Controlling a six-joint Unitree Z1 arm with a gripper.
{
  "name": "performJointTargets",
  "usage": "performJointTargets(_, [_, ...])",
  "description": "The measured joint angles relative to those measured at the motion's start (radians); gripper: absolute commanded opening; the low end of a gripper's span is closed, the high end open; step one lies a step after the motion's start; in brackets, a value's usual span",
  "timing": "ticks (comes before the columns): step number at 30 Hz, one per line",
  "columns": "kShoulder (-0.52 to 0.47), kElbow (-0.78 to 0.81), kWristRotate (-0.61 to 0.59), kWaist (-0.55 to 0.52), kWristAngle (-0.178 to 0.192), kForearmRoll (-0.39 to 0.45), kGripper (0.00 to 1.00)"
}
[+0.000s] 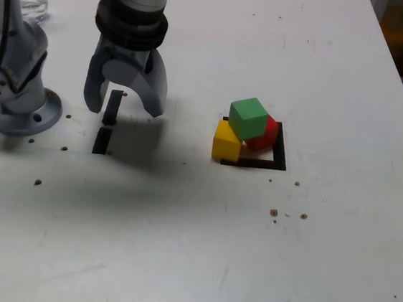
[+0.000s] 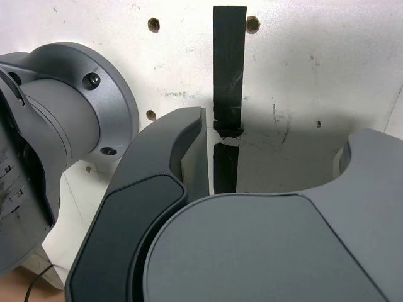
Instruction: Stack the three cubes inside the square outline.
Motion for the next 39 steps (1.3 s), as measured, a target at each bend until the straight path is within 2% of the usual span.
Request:
performJointTargets(13, [-0.002,-0.002,-0.001,0.0,0.001,0.014,0.81])
performJointTargets(16, [-0.016,-0.008,-0.011,0.0,0.011,0.036,0.81])
performJointTargets(22, [-0.034,-0.104,-0.026,0.0,0.037,0.145,0.82])
performJointTargets(24, [-0.035,-0.198,-0.029,0.0,0.049,0.244,0.82])
performJointTargets(29, [-0.033,-0.368,-0.029,0.0,0.052,0.408,0.82])
performJointTargets(35, [-0.032,-0.547,-0.029,0.0,0.04,0.463,0.83])
performJointTargets(39, [-0.002,-0.649,-0.024,0.0,0.016,0.486,0.84])
